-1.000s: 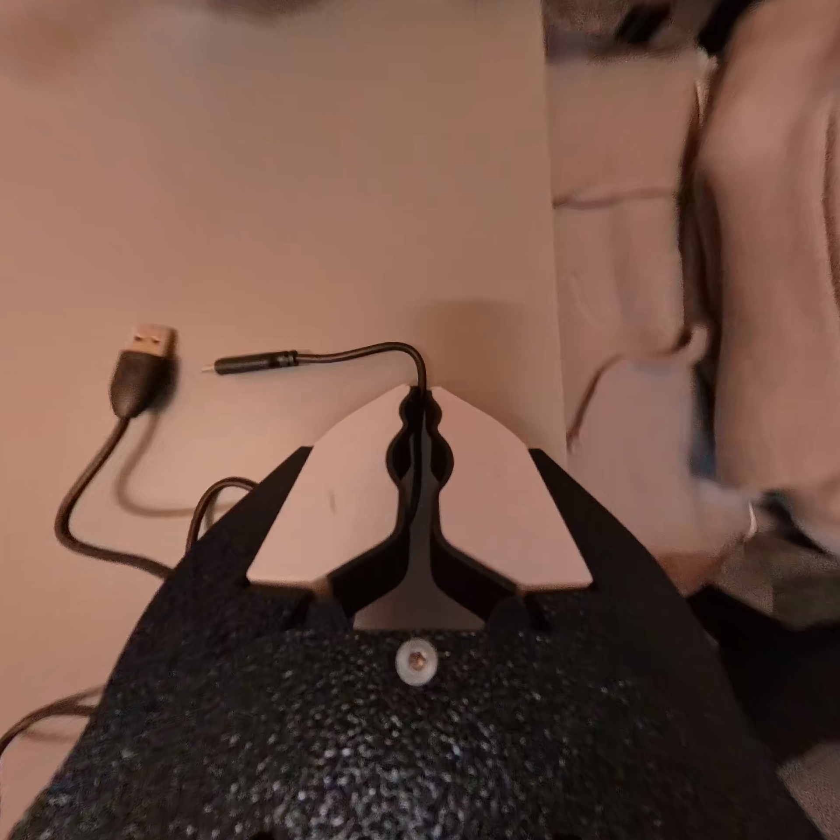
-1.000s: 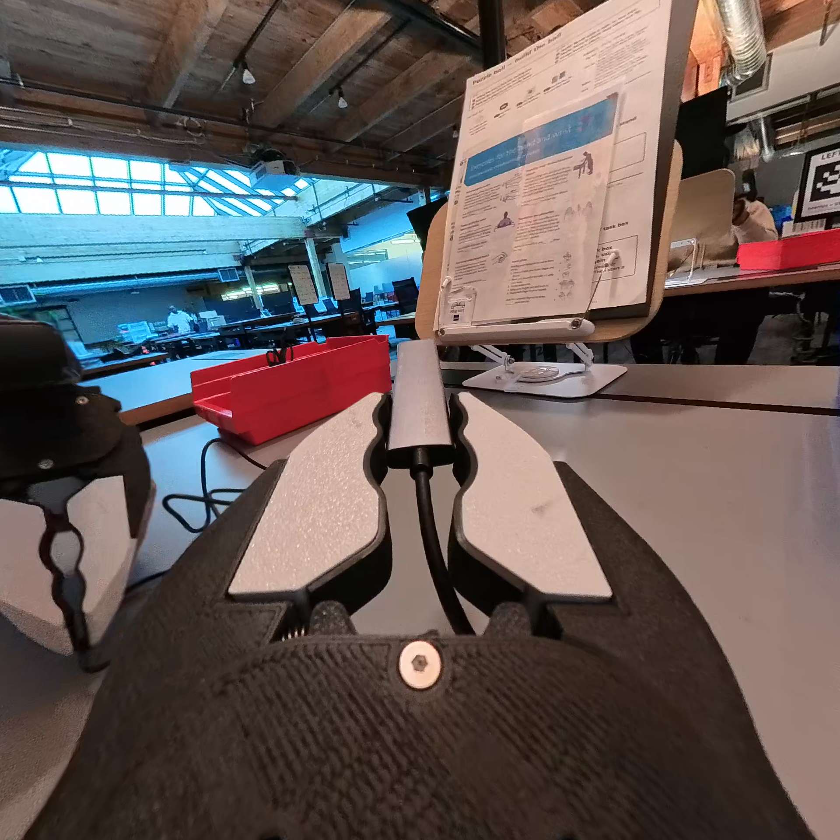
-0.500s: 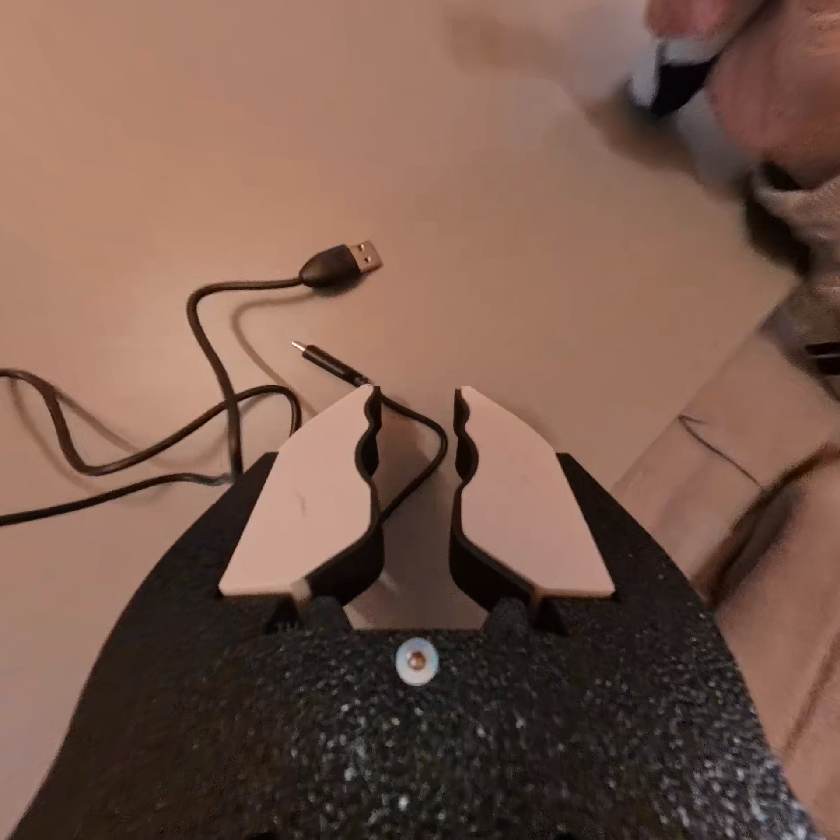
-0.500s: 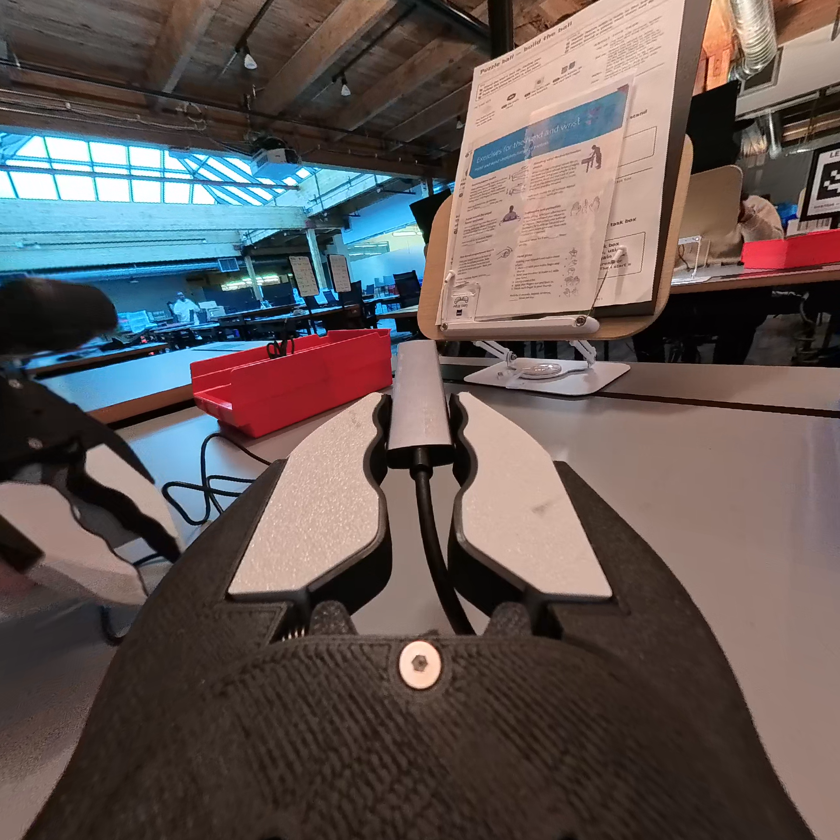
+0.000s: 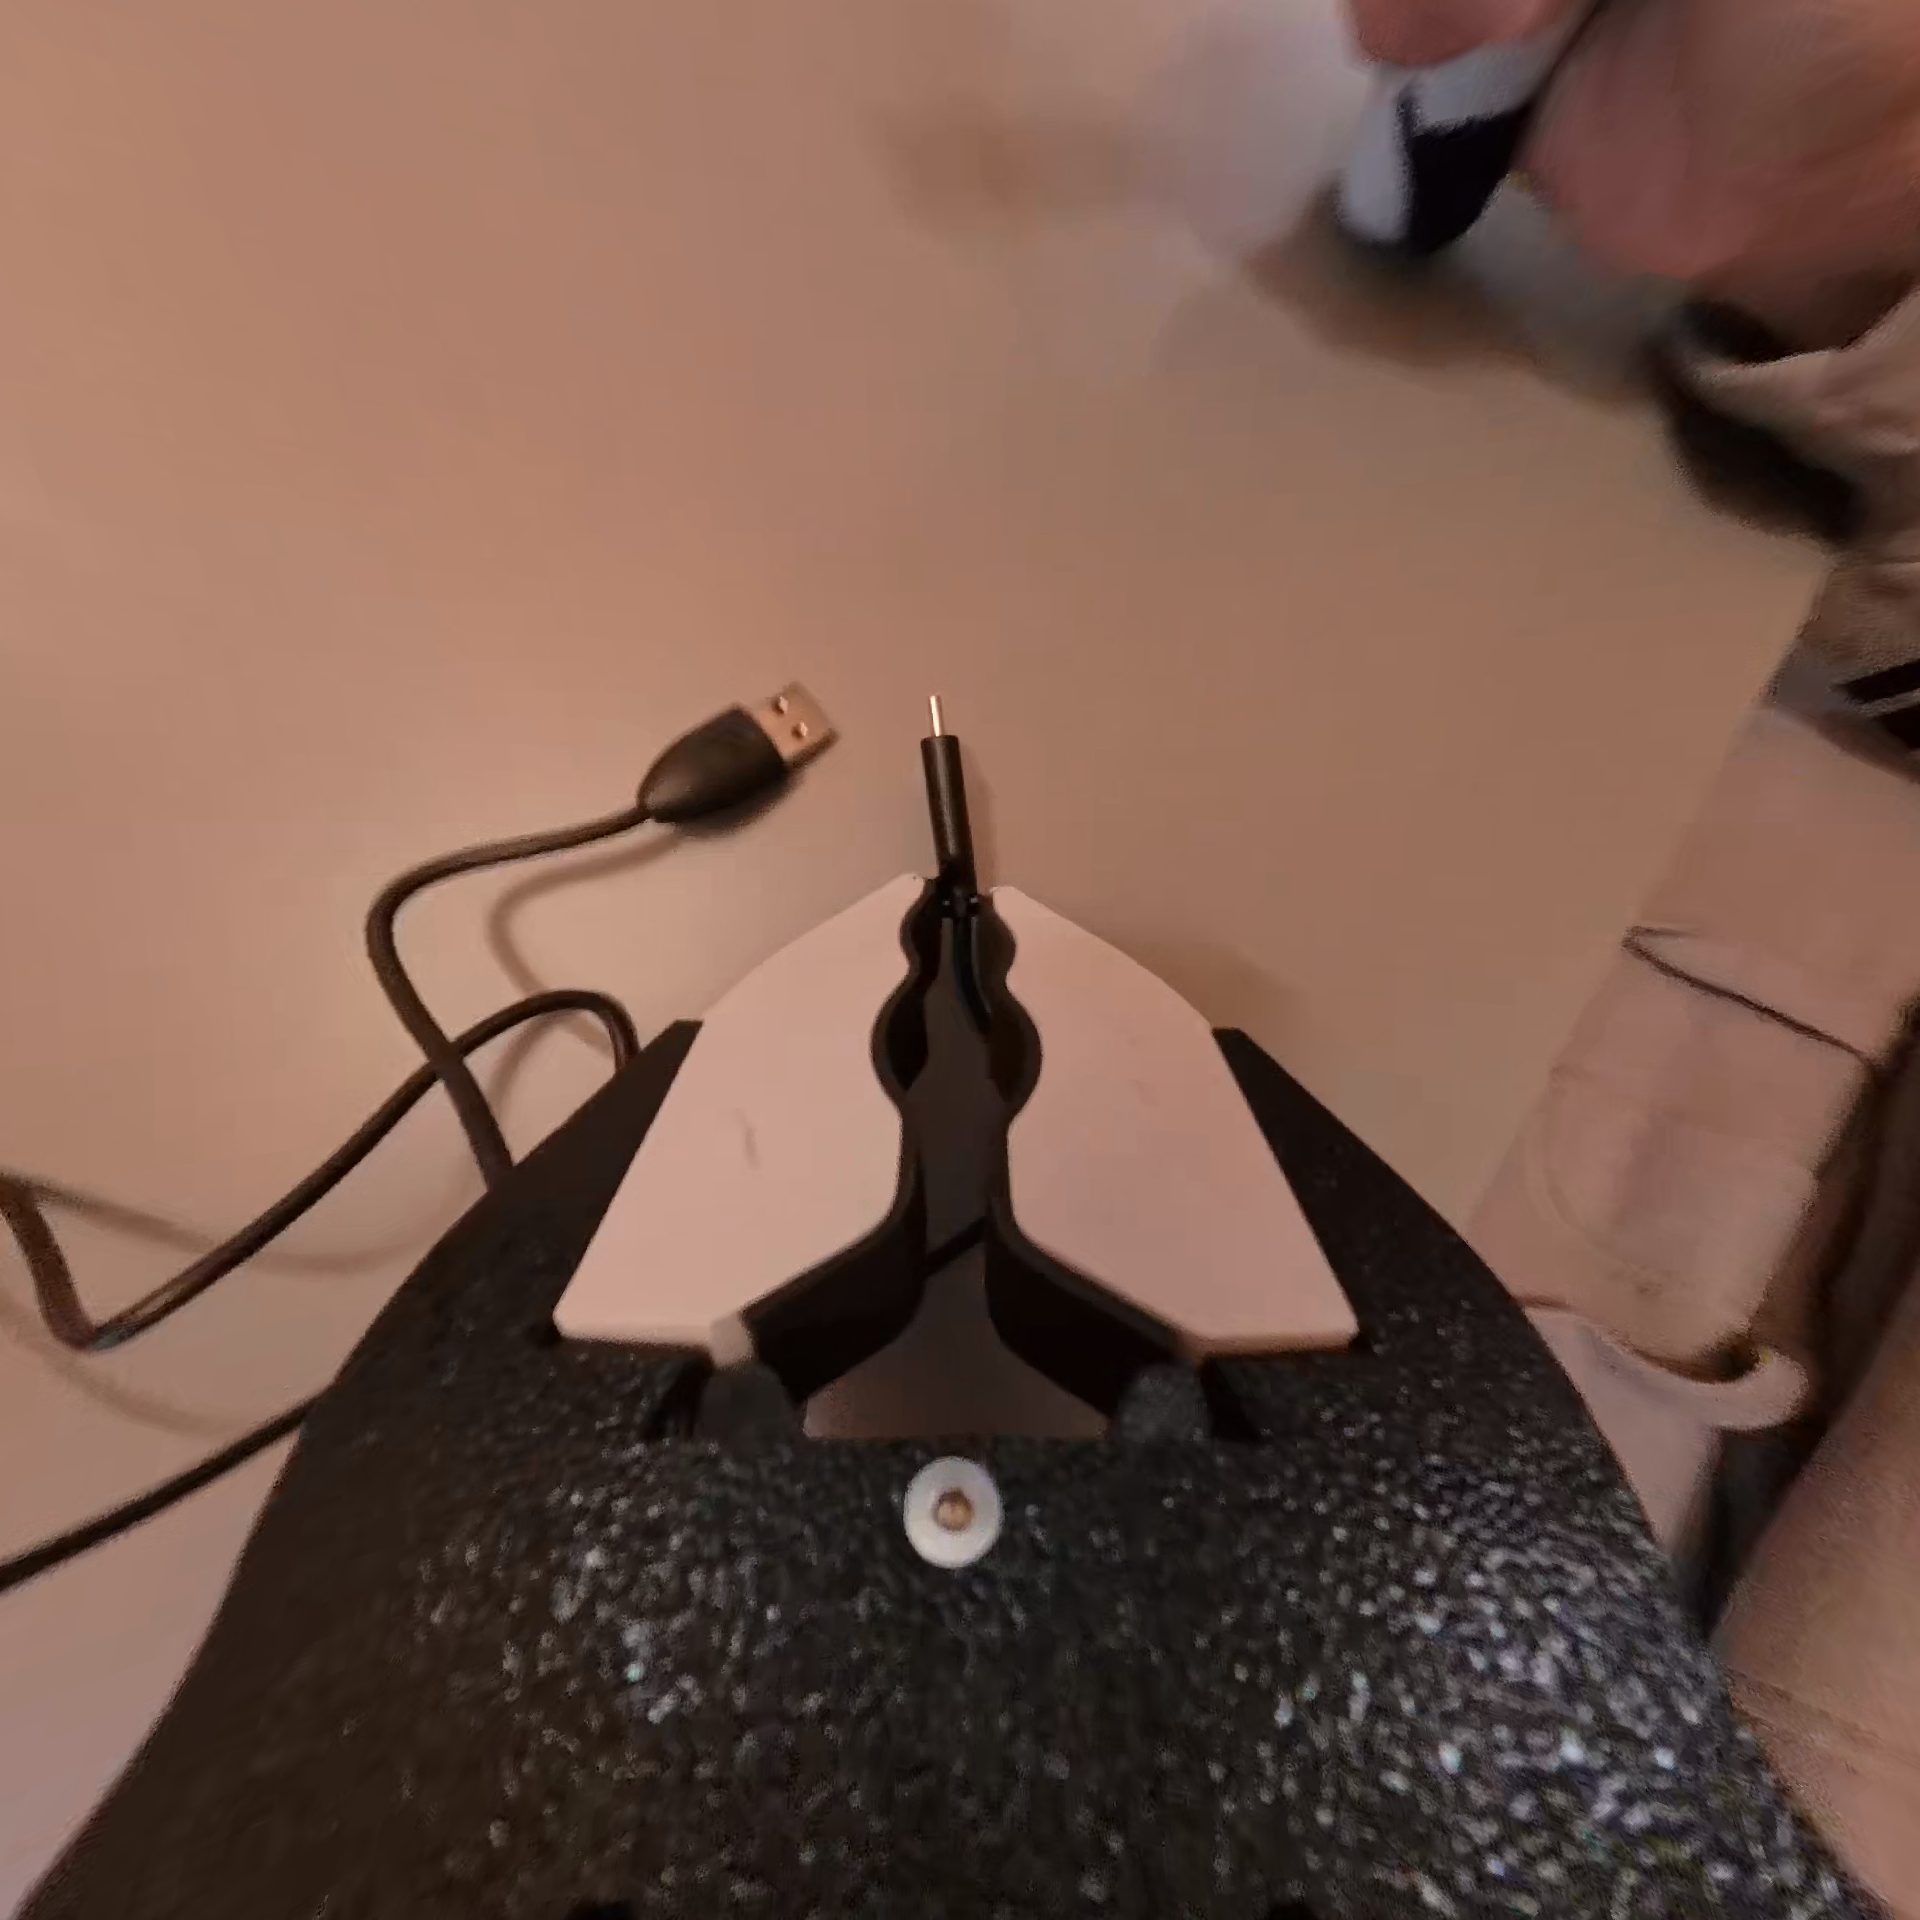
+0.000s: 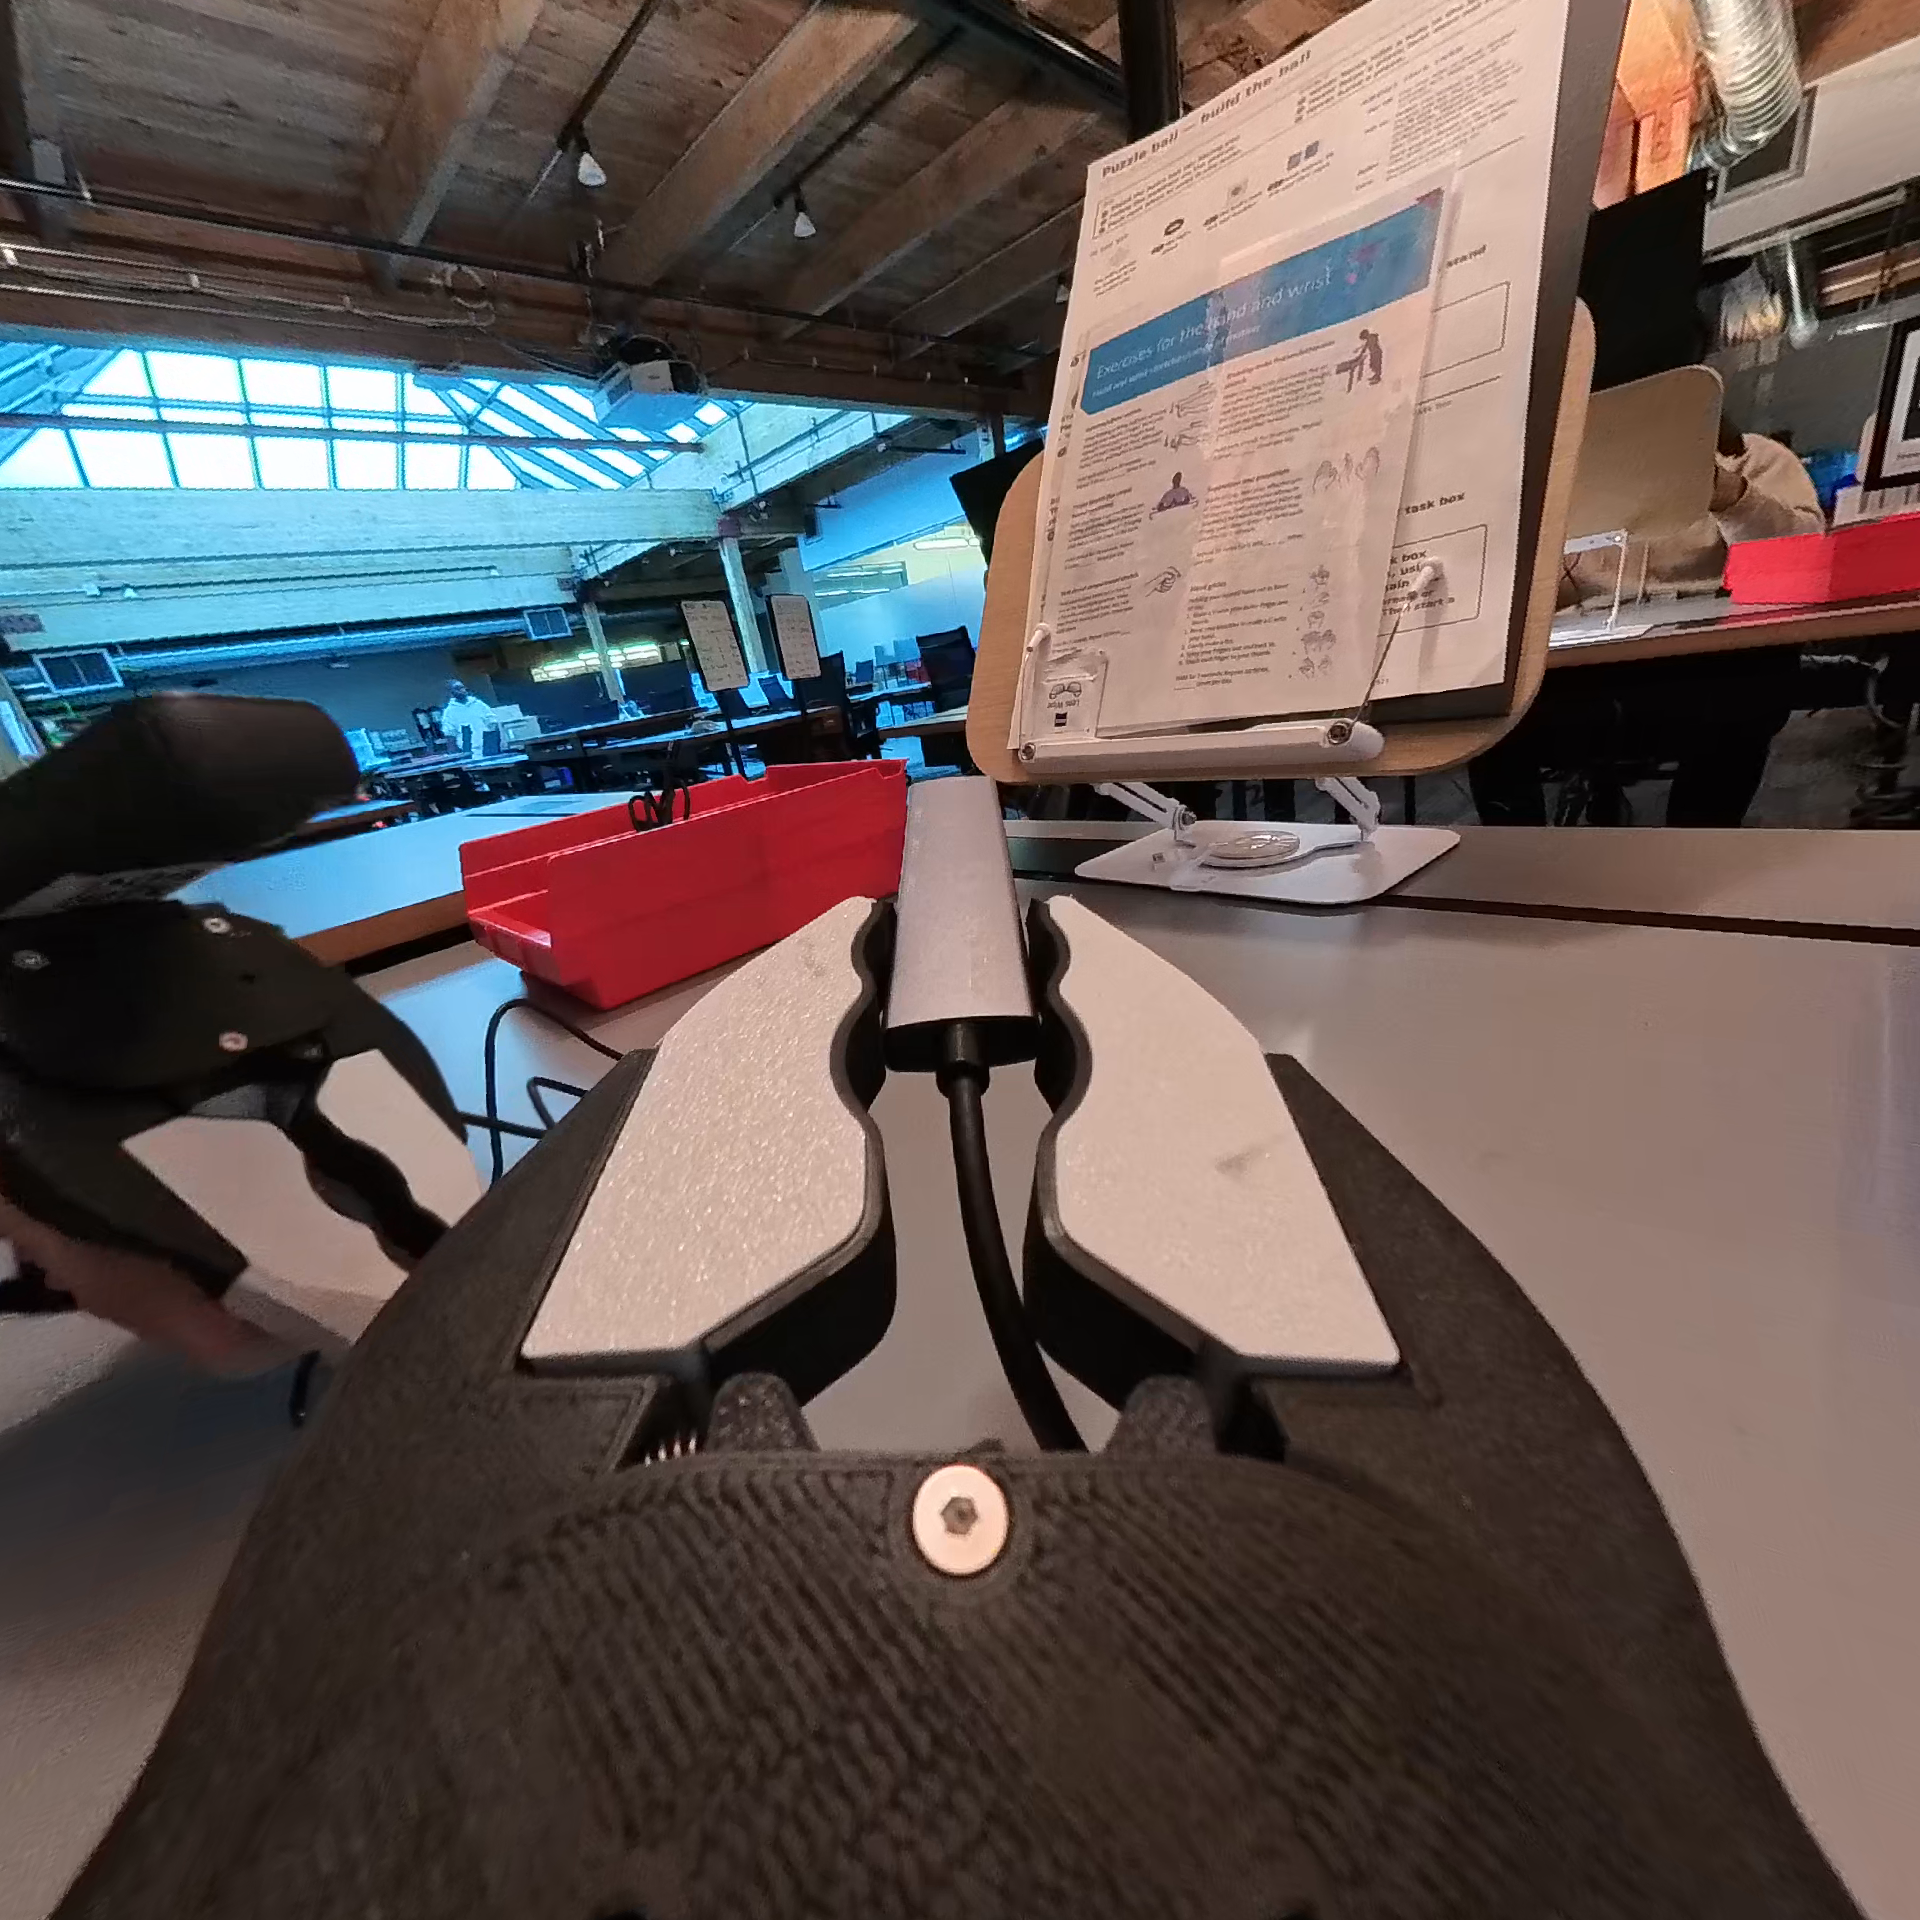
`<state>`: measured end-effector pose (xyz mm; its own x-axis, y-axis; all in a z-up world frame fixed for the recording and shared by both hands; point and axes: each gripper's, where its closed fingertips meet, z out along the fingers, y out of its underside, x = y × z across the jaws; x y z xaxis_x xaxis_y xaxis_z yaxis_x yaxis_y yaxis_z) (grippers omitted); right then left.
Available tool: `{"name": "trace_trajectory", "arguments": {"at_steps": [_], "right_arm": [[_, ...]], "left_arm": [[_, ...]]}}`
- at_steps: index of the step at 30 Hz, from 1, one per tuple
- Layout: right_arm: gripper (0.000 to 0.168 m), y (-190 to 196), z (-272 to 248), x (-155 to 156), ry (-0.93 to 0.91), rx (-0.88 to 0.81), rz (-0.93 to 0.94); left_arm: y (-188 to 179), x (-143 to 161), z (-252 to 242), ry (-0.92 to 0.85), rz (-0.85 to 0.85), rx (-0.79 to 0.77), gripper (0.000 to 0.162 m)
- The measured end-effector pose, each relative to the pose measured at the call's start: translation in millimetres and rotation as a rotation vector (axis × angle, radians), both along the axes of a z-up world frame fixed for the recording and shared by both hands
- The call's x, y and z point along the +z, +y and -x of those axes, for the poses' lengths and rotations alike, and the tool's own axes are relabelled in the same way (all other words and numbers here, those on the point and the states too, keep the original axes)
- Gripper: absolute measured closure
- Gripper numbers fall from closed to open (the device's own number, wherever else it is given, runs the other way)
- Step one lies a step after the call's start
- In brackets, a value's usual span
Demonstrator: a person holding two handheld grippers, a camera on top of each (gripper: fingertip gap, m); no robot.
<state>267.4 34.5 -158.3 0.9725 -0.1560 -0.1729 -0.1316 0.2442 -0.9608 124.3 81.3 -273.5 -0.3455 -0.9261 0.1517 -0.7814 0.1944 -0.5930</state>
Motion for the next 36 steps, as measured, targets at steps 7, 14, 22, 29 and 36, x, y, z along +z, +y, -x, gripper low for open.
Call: {"name": "trace_trajectory", "arguments": {"at_steps": [7,14,22,29,36], "right_arm": [[0.143,3,5,-1,-0.025,0.021,0.016],[0.143,5,9,-1,-0.049,0.029,0.031],[0.143,7,15,-2,-0.053,0.091,0.034],[0.143,6,22,0,-0.070,0.140,0.021],[0.143,2,29,4,-0.066,0.224,-0.022]], "left_arm": [[-27,46,-9,-0.002,0.593,-0.040,0.156],[-11,16,-18,0.127,0.443,-0.027,0.156],[-25,71,-32,0.057,0.681,-0.074,0.156],[-50,110,-54,0.002,1.108,-0.055,0.156],[-48,108,-67,-0.021,1.221,-0.002,0.157]]}}
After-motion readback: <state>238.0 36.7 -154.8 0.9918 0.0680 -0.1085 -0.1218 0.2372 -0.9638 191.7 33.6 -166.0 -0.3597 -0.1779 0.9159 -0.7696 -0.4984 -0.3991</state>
